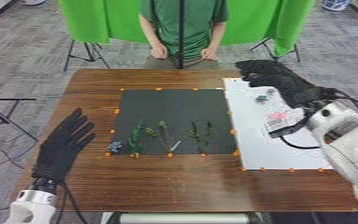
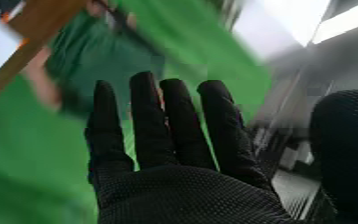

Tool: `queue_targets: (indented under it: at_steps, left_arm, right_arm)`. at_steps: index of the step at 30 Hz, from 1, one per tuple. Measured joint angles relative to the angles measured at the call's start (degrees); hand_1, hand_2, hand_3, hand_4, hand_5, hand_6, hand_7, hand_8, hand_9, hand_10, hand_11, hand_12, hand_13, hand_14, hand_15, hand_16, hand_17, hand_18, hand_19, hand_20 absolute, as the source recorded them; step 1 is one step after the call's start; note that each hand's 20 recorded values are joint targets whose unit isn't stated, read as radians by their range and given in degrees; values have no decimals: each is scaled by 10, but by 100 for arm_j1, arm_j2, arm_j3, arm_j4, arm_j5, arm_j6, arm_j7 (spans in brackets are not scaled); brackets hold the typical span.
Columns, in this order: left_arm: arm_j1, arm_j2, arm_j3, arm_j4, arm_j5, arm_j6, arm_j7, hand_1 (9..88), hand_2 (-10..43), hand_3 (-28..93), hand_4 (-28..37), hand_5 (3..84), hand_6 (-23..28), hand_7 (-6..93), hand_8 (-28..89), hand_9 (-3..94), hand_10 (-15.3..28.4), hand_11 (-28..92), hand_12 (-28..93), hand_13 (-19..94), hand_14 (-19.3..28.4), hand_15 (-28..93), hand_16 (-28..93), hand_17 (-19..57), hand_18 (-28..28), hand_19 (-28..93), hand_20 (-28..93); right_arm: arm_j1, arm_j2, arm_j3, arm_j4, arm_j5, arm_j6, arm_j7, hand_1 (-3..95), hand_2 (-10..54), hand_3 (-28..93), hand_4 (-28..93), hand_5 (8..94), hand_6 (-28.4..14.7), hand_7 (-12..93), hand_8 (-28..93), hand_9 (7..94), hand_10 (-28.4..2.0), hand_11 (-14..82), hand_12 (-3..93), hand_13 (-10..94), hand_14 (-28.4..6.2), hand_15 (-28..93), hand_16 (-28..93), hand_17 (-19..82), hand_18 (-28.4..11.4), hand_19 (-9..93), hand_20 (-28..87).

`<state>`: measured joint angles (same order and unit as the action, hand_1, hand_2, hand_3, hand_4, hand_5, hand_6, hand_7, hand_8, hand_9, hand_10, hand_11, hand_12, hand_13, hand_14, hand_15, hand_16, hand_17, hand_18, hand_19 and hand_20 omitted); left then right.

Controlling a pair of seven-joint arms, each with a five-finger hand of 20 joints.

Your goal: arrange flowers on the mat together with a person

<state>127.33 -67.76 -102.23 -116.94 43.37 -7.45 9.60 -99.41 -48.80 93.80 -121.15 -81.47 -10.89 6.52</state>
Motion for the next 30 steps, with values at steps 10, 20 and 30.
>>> queue_targets:
  at_steps: [10,20,30]
  left_arm:
    - [-126,-282,-35,77,82,-123,-28,263,-57,680,-264,287,33,143,-88,207,102,141,162,183,114,174,55,-98,202,387,84]
    - [-200,-348,53,137,85,-143,-49,263,-55,678,-262,288,32,146,-88,210,103,142,162,184,115,179,55,-97,201,388,84]
    - [-186,-359,68,140,86,-131,-73,264,-54,678,-260,291,34,146,-91,215,105,146,159,187,114,180,53,-96,202,389,84]
  right_arm:
    - [-2208,-622,1889,-792,2227,1038,-261,116,56,807,-264,391,-73,129,-95,383,-155,125,218,318,-132,200,276,68,-224,439,257]
    - [-3045,-1256,1947,-838,1900,782,-217,120,54,808,-263,387,-60,139,-92,385,-154,128,216,319,-134,207,272,67,-223,441,258]
    - [-3093,-1406,1883,-825,1809,936,-337,125,52,818,-263,392,-61,154,-98,391,-156,141,217,328,-133,235,266,70,-222,451,262]
